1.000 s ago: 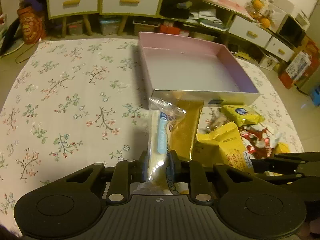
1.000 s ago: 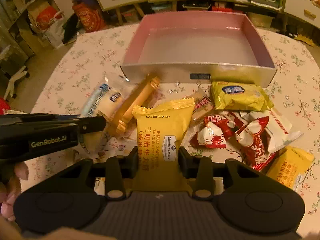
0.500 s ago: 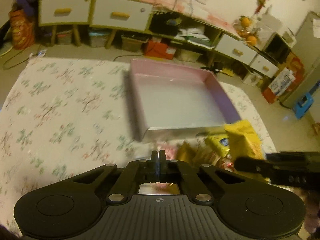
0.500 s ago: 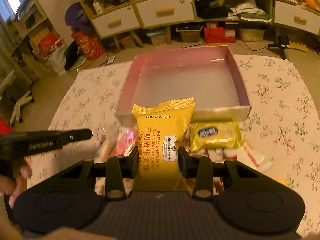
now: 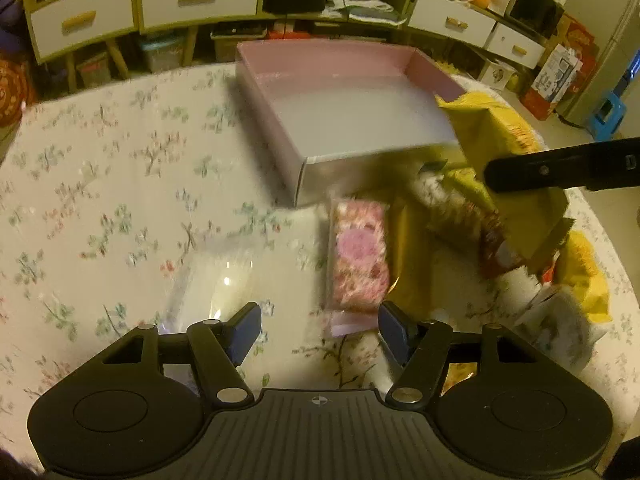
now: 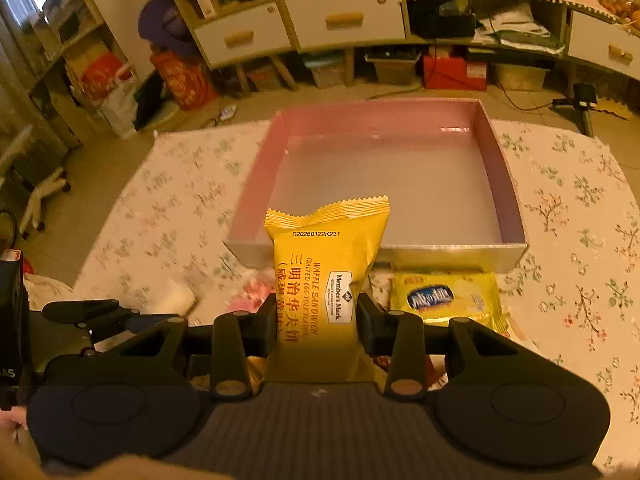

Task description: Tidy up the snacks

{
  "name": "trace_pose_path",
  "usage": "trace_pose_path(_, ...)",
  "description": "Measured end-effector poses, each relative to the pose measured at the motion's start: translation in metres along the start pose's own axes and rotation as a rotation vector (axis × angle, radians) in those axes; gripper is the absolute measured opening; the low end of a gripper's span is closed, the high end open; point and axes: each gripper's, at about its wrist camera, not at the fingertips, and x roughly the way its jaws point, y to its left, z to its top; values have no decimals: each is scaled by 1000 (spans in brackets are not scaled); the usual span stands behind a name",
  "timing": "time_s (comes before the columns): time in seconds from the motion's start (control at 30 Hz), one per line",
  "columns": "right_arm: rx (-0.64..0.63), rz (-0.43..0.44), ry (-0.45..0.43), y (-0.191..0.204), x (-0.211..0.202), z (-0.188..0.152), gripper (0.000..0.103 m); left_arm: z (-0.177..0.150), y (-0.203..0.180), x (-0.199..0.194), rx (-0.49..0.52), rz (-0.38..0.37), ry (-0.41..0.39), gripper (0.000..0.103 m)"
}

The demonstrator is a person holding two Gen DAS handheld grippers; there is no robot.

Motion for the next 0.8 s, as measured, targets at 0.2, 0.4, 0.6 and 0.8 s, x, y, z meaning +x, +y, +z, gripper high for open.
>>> trace_pose_path(0.2,4,-36,-1,0,2,5,36,-13,2,1,12,-37,-41,55)
trace_pose_path(0.4,6,-56,15,0,10,4,36,-19,-7,3,14,-99,-69,3)
trace_pose_path(0.6,5,-63,29,-1,14,2,36,-23,-2,3,-48,-151,-105,0)
trace_pose_path(0.8,8,-58,4,-3,5,5,36,-18,4,-14,-87,-192,-149,0)
